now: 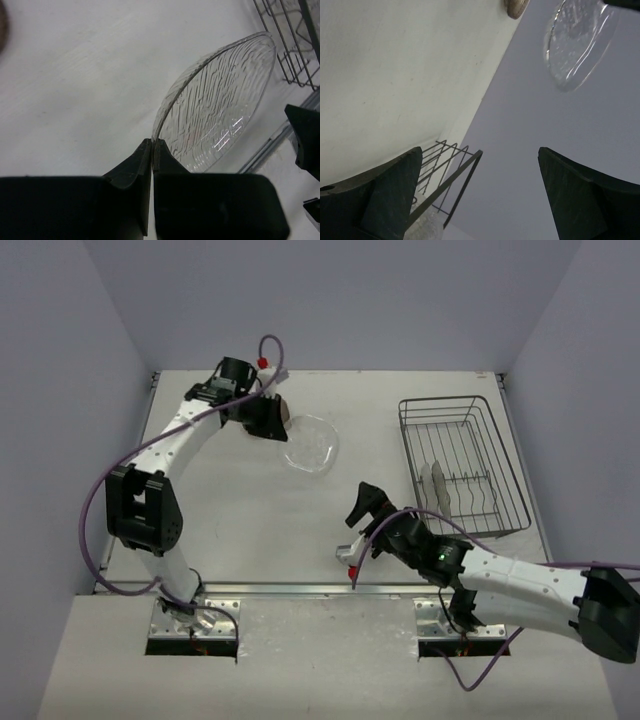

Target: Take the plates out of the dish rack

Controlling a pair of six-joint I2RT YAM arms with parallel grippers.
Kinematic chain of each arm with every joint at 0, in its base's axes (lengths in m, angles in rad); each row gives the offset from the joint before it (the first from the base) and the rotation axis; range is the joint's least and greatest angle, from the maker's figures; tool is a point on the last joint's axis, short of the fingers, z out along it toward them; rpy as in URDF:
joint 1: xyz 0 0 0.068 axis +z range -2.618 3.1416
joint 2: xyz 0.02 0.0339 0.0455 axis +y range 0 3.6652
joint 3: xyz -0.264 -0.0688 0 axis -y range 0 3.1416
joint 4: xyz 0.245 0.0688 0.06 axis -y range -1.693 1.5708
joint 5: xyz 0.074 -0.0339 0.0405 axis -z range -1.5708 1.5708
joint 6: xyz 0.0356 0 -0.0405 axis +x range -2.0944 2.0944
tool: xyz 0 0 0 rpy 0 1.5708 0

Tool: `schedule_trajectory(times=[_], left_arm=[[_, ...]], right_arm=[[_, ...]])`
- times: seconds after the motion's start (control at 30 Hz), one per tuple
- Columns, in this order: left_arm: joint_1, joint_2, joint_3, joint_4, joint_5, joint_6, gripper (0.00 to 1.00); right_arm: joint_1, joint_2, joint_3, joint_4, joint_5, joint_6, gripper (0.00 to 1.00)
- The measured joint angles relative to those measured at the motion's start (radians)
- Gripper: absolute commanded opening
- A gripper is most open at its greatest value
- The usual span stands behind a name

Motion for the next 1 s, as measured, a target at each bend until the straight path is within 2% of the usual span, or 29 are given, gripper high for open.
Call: schedule_trajectory(times=[0.13, 0.33, 0.63, 1.0], left_arm=[[0.153, 0.105, 0.183, 0.004, -0.038, -0.033, 0.00], [0.265, 0.351, 0.471, 0.022, -0.088, -0.111, 0.00], [0.294, 0.571, 0.504, 0.019, -0.112, -0.176, 0.00], [0.304, 0.666, 0.608, 0.037, -0.109, -0.189, 0.08]], right_arm=[[-0.042, 0.004, 0.077, -0.121, -0.006, 0.173, 0.99], [-0.149, 0.043, 0.276, -0.301, -0.045, 0.460, 0.99], [-0.301, 0.095, 0.501, -0.531, -0.178, 0.827, 0.99], [-0.384, 0.121, 0.627, -0.689, -0.336, 1.061, 0.99]])
